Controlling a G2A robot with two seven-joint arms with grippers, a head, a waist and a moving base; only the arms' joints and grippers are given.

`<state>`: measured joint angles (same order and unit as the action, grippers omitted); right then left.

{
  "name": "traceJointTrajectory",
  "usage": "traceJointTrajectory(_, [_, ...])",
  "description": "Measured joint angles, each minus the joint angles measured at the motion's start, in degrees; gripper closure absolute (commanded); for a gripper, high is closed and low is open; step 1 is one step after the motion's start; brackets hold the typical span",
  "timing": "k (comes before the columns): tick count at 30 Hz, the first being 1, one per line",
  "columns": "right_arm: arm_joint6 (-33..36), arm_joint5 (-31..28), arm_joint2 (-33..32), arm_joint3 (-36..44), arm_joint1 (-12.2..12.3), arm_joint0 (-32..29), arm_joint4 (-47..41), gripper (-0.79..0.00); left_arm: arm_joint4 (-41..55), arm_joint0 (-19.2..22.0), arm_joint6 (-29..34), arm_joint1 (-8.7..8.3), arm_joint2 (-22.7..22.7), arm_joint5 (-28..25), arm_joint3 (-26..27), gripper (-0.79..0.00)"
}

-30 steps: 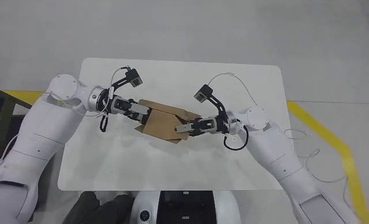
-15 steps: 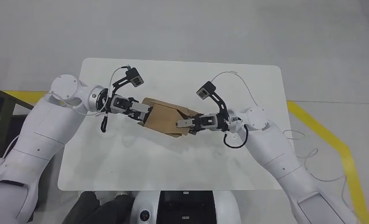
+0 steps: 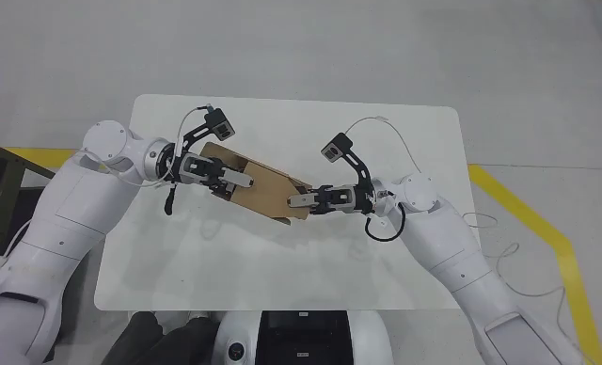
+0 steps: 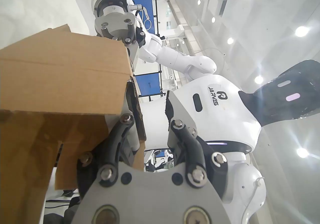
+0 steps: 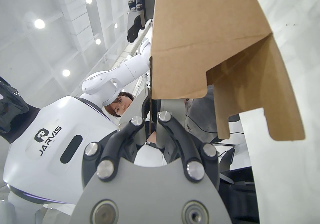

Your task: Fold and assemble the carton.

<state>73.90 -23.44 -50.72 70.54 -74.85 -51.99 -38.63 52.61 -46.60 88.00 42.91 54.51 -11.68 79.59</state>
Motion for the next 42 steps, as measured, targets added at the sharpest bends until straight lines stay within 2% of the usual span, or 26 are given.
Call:
traceJointTrajectory(4, [-0.06,0.13,-0.07,0.05,-0.06,-0.01,0.24,0.000,-1.37,0.30,0.00,-0.02,-0.48,0.04,0.18,-0.249])
traceJointTrajectory(6, [-0.10,0.19,-0.10,0.11,-0.09,-0.03,0.29,0.000,-1.93,0.42,0.00,-0.01,-0.55,-0.10,0.26,-0.194])
traceJointTrajectory(10, [-0.08,0.22,-0.23,0.21,-0.13,-0.05,0.48,0.000,-2.34,0.47,0.00,0.04,-0.45,-0.20,0.16,0.000])
traceJointTrajectory(15, [-0.12,0.33,-0.47,0.52,-0.15,-0.22,0.52,0.000,-2.52,0.41,0.00,0.12,-0.33,-0.11,0.25,0.000])
traceJointTrajectory(16, [-0.20,0.33,-0.52,0.60,-0.16,-0.26,0.51,-0.332,-2.54,0.41,0.00,0.14,-0.33,-0.06,0.28,0.000])
traceJointTrajectory(17, [-0.44,0.21,-0.61,0.75,-0.17,-0.35,0.44,-0.730,-2.55,0.41,0.00,0.16,-0.33,0.01,0.28,0.000])
traceJointTrajectory(18, [-0.69,0.04,-0.72,0.88,-0.18,-0.44,0.34,-0.785,-2.55,0.41,0.00,0.19,-0.32,0.09,0.20,0.000])
traceJointTrajectory(29, [-2.38,-0.94,-5.33,5.26,0.98,-3.96,0.12,-0.785,-1.25,1.14,0.00,0.45,1.98,1.42,-3.83,0.000])
traceJointTrajectory(42, [-2.47,-1.78,-6.04,8.60,0.96,-4.64,-1.54,-0.785,-7.95,0.18,-1.75,0.88,1.81,1.88,-1.08,0.000])
